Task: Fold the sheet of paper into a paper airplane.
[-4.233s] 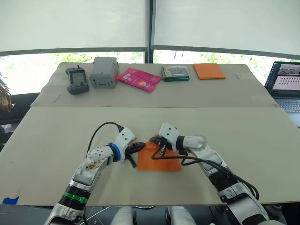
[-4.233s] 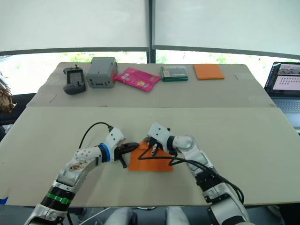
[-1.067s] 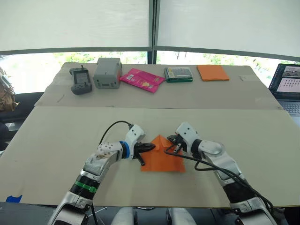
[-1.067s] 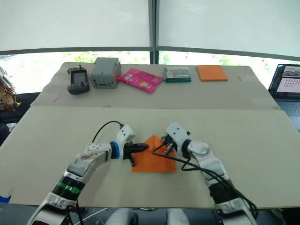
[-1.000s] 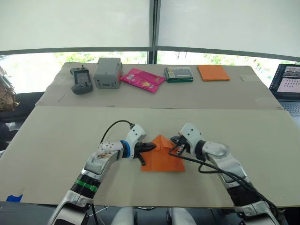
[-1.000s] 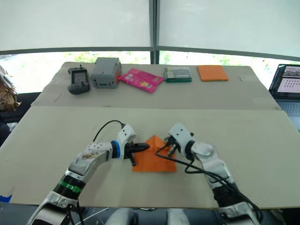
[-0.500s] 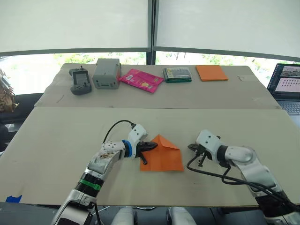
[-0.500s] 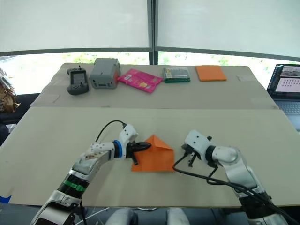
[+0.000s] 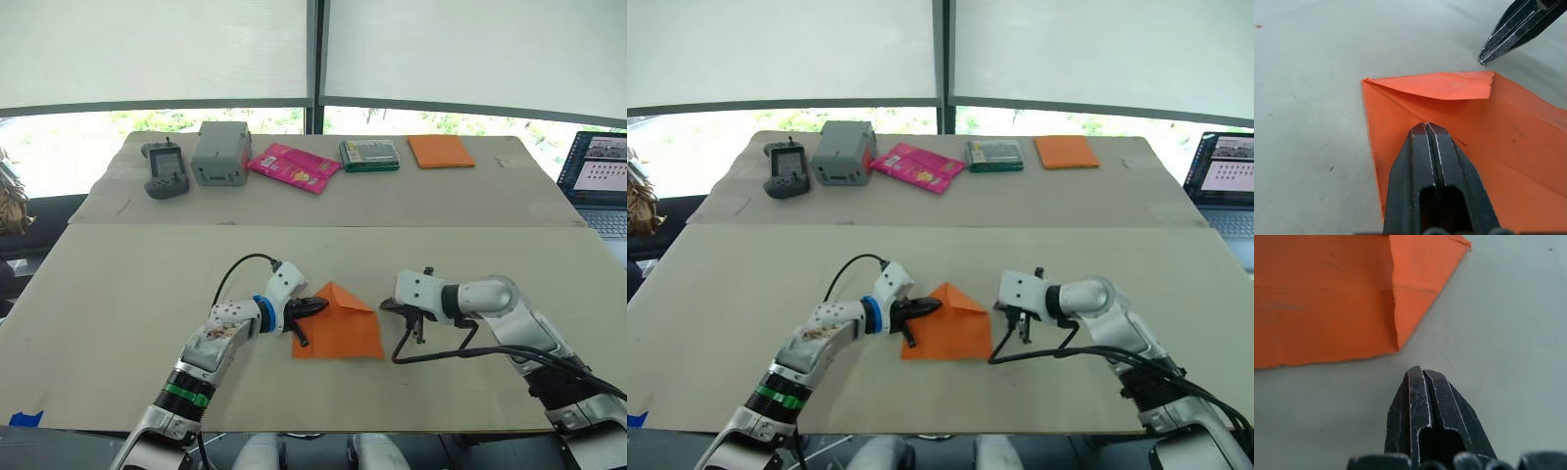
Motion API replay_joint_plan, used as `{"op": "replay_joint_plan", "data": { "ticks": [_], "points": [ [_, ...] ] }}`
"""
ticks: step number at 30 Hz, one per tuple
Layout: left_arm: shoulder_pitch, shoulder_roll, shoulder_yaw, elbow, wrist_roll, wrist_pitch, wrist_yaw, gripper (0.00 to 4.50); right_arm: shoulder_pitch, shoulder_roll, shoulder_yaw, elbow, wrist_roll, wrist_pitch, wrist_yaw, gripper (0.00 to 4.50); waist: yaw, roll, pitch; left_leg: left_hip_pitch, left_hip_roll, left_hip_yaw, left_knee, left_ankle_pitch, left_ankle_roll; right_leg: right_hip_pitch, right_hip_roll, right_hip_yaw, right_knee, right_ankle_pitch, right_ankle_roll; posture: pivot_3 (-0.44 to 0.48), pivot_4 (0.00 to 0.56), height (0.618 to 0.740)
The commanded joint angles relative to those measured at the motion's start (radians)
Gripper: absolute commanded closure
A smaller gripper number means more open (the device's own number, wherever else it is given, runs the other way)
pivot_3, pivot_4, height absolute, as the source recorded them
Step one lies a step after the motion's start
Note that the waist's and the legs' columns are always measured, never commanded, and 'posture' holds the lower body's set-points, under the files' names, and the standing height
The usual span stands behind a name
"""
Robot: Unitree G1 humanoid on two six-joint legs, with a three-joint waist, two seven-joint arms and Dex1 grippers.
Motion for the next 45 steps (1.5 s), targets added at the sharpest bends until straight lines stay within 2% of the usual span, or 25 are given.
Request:
{"op": "replay_joint_plan", "data": {
  "ticks": [1,12,19,23,28,33,40,45],
  "points": [
    [0.033,0.004,-0.026,0.028,0.030,0.028,0.009,4.47,-0.016,0.026,0.020,0.022,0.028,-0.047,0.056,4.50,0.000,0.000,0.000,0.000,0.000,0.000,0.000,0.000,0.000,0.000,0.000,0.000,0.000,0.000,0.000,0.000,0.150,0.740],
    [0.037,0.009,-0.024,0.022,0.030,0.029,0.015,4.47,-0.047,0.068,-0.033,0.106,0.088,-0.073,0.104,4.50,0.000,0.000,0.000,0.000,0.001,0.000,0.000,0.000,0.000,0.000,0.000,0.000,0.001,0.000,0.000,0.000,0.150,0.740],
    [0.034,0.006,-0.027,0.029,0.033,0.024,0.014,4.47,-0.055,0.110,-0.070,0.066,0.190,0.012,0.122,4.50,0.000,0.000,0.000,0.000,0.001,0.000,0.000,0.000,0.000,0.000,-0.001,0.000,0.001,0.000,0.000,0.000,0.150,0.740],
    [0.034,0.005,-0.028,0.030,0.033,0.023,0.014,4.47,-0.060,0.117,-0.061,0.067,0.157,-0.010,0.097,4.50,0.001,0.000,0.000,0.000,0.001,0.000,0.000,0.000,0.000,-0.001,-0.001,0.000,0.001,0.000,0.000,0.000,0.150,0.740],
    [0.037,0.008,-0.025,0.028,0.033,0.022,0.015,4.47,-0.154,0.102,-0.074,0.184,0.082,-0.113,0.044,4.50,0.001,0.000,0.000,0.000,0.000,0.000,0.000,0.000,0.000,-0.001,-0.002,0.001,0.001,0.000,0.000,0.000,0.150,0.740],
    [0.041,0.003,-0.027,0.024,0.034,0.021,0.017,4.47,-0.237,0.114,-0.022,0.347,0.006,-0.255,0.038,4.50,0.000,0.000,0.000,0.000,0.001,0.000,0.000,0.000,0.000,-0.001,-0.001,0.000,0.001,0.000,0.000,0.000,0.150,0.740],
    [0.050,0.003,-0.021,0.017,0.041,0.017,0.030,4.47,-0.364,0.194,0.040,0.605,-0.045,-0.438,0.093,4.50,-0.003,0.000,0.000,0.000,0.001,0.000,0.000,0.000,0.000,-0.001,-0.001,0.001,0.001,0.000,-0.001,0.000,0.150,0.740],
    [0.052,0.003,-0.019,0.016,0.044,0.017,0.040,4.47,-0.387,0.220,0.049,0.665,-0.021,-0.474,0.207,4.50,-0.002,0.000,0.000,0.000,0.001,0.000,0.000,0.000,0.000,-0.001,-0.002,0.001,0.002,0.000,-0.001,0.000,0.150,0.740]
  ]
}}
